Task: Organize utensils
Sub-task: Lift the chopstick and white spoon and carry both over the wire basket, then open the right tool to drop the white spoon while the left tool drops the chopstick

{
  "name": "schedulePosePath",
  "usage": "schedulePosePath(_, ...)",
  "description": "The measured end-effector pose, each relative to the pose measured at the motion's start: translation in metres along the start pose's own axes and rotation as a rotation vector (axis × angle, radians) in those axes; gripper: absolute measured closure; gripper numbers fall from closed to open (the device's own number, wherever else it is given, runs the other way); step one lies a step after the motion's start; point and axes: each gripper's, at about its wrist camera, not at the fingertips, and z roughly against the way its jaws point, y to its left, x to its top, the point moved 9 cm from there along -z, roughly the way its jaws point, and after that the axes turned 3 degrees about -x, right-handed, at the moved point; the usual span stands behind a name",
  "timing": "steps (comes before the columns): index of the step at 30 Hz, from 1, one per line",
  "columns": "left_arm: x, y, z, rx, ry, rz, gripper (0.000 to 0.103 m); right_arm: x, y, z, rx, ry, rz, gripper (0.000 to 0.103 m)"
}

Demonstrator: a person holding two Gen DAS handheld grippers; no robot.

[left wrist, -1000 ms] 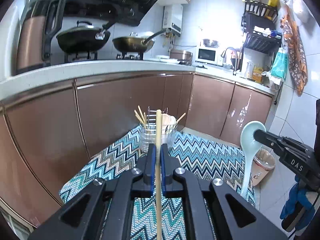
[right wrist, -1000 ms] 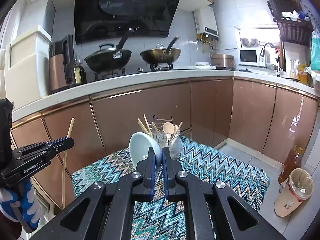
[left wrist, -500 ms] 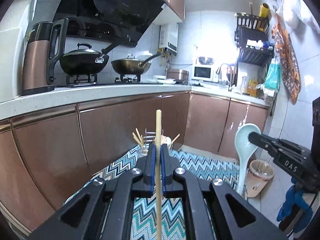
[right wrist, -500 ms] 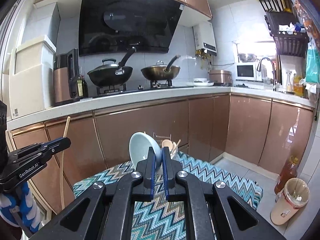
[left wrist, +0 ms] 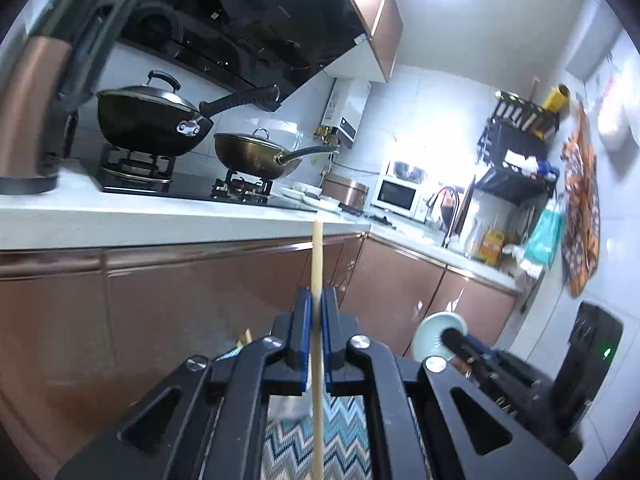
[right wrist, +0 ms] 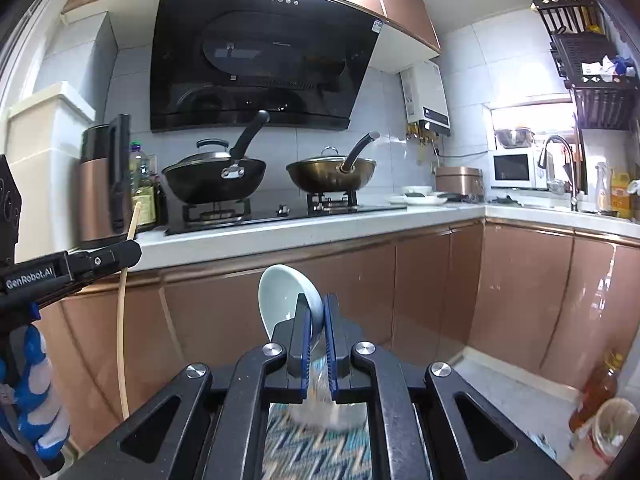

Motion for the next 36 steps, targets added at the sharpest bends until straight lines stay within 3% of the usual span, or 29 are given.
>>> schedulePosePath(4,0.015,0.013,-0.05,-0.001,-0.062,0.02,0.099,0.004,-0.017,-0.055,-0.018,-0.029,-0.014,0.096)
schedulePosePath(8,0.017,0.028,-0.095,0.061,-0.141,0.011,0.099,-0.008,-0.04,-0.104,-0.078,-0.038,-0.022,0.096)
schedulePosePath(12,0.005,0.04,-0.143,0.125,-0.183,-0.004,0.099,-0.027,-0.054,-0.145,-0.117,-0.035,-0.014,0.096)
schedulePosePath(19,-0.041,0.064,-0.209,0.207,-0.185,-0.016,0.099,-0.064,-0.061,-0.177,-0.187,-0.059,0.02,0.096)
schedulePosePath(23,-0.069,0.079,-0.223,0.253,-0.182,-0.017,0.099,-0.09,-0.061,-0.188,-0.228,-0.056,0.056,0.095)
schedulePosePath(28,-0.098,0.088,-0.23,0.282,-0.139,-0.03,0.095,-0.114,-0.057,-0.191,-0.221,-0.022,0.058,0.091)
schedulePosePath(29,-0.101,0.088,-0.228,0.281,-0.13,-0.03,0.087,-0.114,-0.055,-0.19,-0.216,-0.022,0.059,0.088)
schedulePosePath(30,-0.103,0.088,-0.225,0.278,-0.123,-0.028,0.075,-0.113,-0.052,-0.184,-0.218,-0.031,0.062,0.078)
schedulePosePath(31,-0.103,0.087,-0.222,0.281,-0.121,-0.026,0.07,-0.109,-0.051,-0.18,-0.216,-0.037,0.062,0.068)
schedulePosePath(32,-0.102,0.087,-0.218,0.284,-0.123,-0.022,0.064,-0.107,-0.049,-0.176,-0.214,-0.042,0.063,0.066)
schedulePosePath(36,-0.098,0.087,-0.194,0.295,-0.109,-0.024,0.061,-0.097,-0.044,-0.153,-0.224,-0.046,0.053,0.065)
